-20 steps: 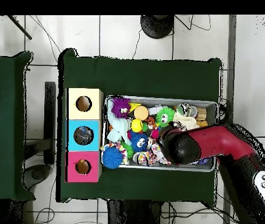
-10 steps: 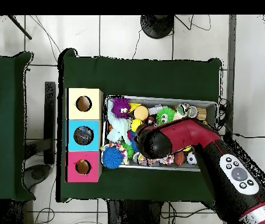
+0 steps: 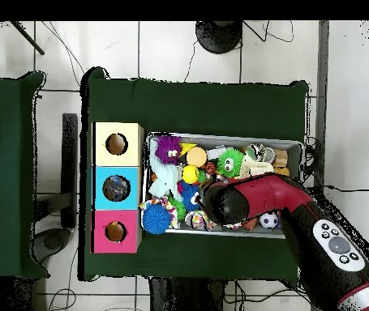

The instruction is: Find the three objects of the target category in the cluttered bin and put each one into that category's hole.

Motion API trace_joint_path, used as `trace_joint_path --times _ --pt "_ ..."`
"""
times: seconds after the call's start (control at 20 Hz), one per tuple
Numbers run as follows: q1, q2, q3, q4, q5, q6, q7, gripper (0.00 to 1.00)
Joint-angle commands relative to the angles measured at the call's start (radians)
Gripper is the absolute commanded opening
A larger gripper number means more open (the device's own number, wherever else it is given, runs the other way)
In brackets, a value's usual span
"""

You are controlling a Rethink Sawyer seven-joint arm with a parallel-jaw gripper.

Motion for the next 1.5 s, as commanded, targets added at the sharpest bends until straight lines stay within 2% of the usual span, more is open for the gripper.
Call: trace_joint_path --times 0.05,0.35,0.7,1.05,1.3,1.5 --pt "-0.037 0.056 -0.087 -0.126 -0.052 -0.058 0.073 1.00" --pt "-0.032 0.068 -0.123 -0.141 -0.055 -0.086 0.103 1.00" --pt "-0.016 0.084 -0.146 -0.156 -0.004 -0.094 0.146 1.00" --pt "0.076 0.122 -0.192 -0.190 0.034 -0.095 0.229 1.00" --pt "0.124 0.163 -0.208 -0.209 0.067 -0.103 0.241 1.00" --pt "0.161 0.169 -0.233 -0.207 0.089 -0.127 0.271 1.00"
